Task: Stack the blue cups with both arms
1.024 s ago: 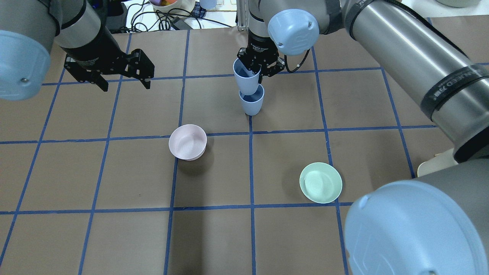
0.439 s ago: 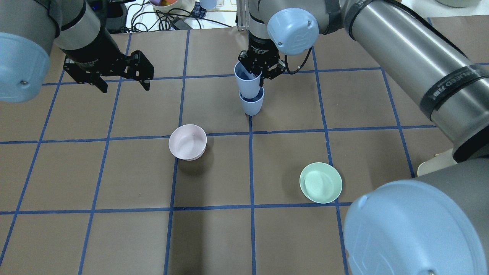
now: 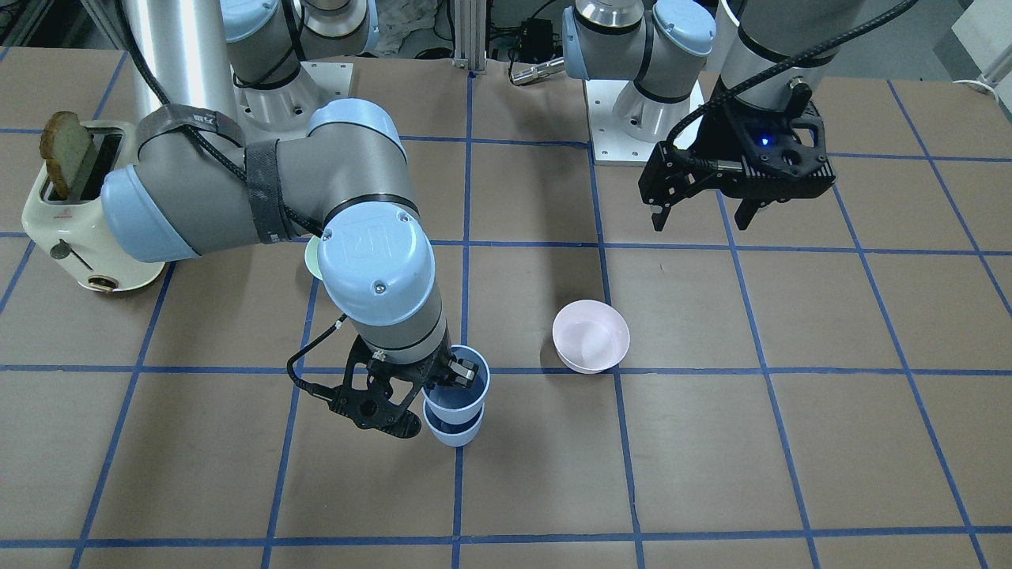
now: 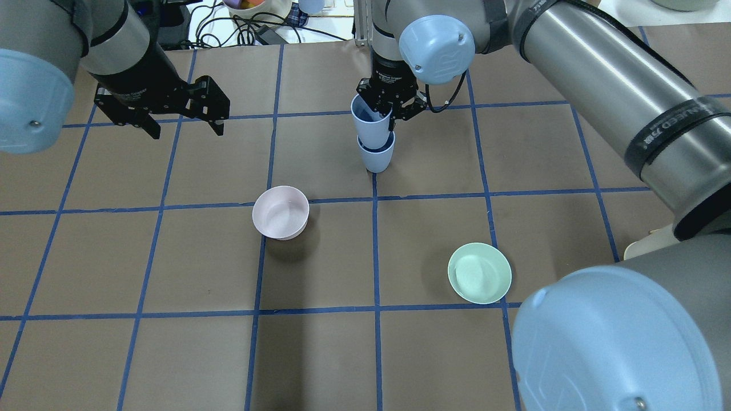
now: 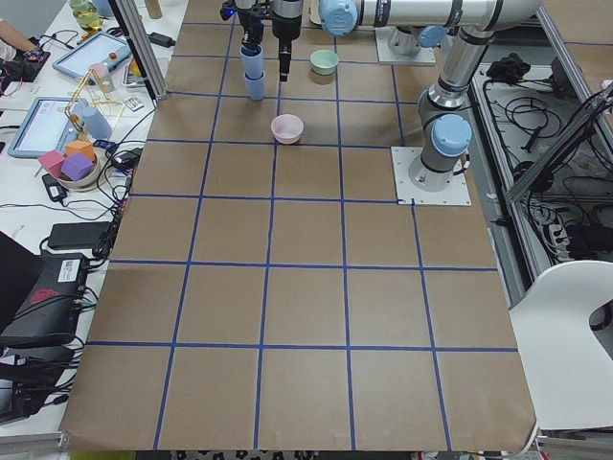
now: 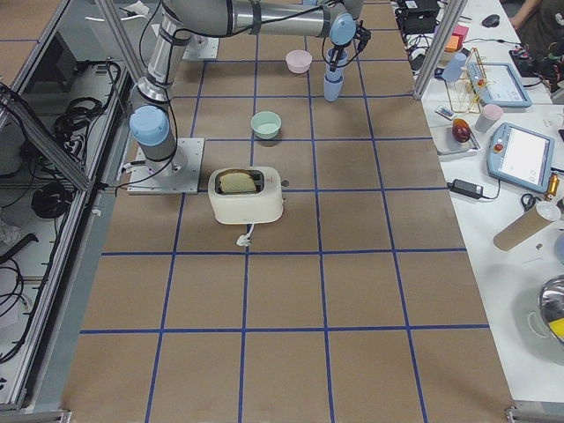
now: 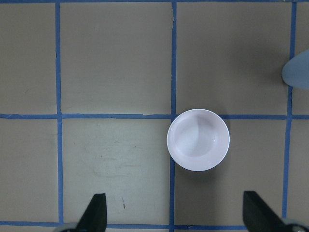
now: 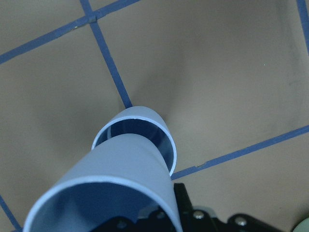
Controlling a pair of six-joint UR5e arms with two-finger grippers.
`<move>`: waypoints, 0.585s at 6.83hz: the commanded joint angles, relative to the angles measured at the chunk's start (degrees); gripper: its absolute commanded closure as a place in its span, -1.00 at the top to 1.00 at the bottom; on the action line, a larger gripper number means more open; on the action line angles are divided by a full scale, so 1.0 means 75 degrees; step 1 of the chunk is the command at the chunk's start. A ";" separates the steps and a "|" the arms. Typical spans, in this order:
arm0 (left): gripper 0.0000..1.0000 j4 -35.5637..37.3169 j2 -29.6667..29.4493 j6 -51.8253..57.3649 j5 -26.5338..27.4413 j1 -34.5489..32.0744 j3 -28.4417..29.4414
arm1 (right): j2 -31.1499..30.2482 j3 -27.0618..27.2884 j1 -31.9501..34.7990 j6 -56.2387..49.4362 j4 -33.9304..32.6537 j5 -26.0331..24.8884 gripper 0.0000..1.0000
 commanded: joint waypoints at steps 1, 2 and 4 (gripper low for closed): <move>1.00 0.0000 0.0001 0.0000 -0.0001 -0.0005 0.0000 | 0.0034 -0.0015 0.0000 -0.0063 0.0000 0.0002 0.49; 1.00 0.0011 0.0001 0.0000 -0.0001 -0.0005 0.0000 | 0.0034 -0.0027 0.0000 -0.0051 -0.0046 0.0036 0.99; 1.00 0.0000 0.0001 0.0000 -0.0001 -0.0005 0.0000 | -0.0163 -0.0190 -0.0198 -0.0179 0.0046 -0.0045 1.00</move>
